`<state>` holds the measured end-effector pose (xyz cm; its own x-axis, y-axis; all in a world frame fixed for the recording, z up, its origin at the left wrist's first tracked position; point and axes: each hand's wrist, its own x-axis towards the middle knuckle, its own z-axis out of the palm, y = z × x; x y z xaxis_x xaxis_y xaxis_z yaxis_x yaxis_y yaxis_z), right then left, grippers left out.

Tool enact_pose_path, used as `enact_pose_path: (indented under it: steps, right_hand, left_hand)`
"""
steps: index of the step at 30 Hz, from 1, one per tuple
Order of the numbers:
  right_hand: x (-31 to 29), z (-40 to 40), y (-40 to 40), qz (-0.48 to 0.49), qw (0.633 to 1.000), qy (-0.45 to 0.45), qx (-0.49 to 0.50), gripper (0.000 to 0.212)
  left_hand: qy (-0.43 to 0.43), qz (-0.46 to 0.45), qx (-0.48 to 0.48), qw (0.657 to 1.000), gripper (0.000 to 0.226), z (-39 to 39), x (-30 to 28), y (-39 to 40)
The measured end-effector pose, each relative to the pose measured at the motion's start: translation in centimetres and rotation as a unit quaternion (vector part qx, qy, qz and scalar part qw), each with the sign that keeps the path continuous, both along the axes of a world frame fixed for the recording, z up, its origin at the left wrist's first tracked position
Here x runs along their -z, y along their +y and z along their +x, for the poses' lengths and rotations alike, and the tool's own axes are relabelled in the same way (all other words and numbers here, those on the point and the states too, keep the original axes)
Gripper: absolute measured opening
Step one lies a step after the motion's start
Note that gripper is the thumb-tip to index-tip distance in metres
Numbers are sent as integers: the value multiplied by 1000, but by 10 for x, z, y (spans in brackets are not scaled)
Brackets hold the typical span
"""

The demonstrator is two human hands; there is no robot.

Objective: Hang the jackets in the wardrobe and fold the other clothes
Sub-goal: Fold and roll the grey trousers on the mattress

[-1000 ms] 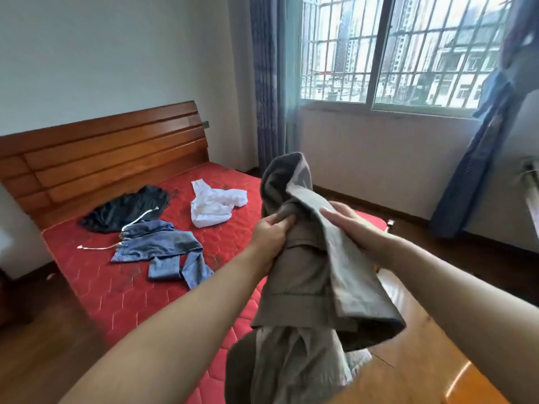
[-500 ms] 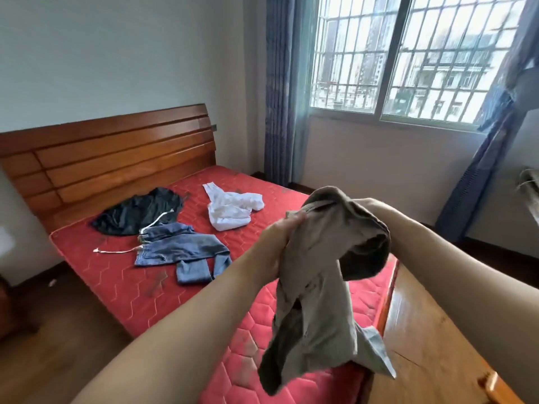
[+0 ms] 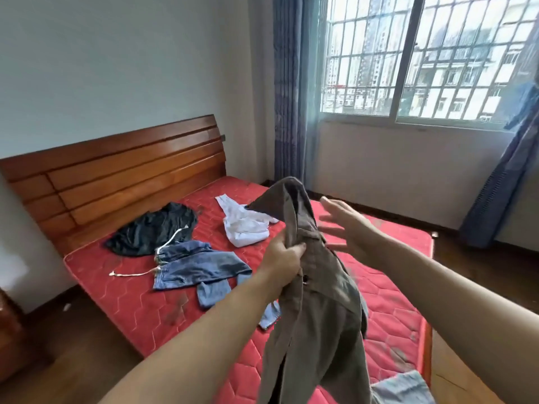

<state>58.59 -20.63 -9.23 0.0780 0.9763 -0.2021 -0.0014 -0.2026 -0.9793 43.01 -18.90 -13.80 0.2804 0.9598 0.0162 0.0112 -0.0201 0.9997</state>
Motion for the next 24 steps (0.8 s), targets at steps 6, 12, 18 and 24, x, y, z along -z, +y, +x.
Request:
enact_pose_path:
  steps: [6,12,18,24]
  right_hand:
    - [36,-14,42,-31,976,-184,-116,37]
    - [32,-39,78,26,969,-231,-80,36]
    - [0,-45,130,127,949,-286,-36,98]
    - [-18,-85,160,74,859,-492,-117,10]
  left_hand:
    - [97,13,28,995,27,-14,1,49]
    - [105,0,71,992,27,-44,-13,101]
    - [158,68,283,943,33,-95,-24,165]
    - [150,89,296,939,24,-136,-5,208]
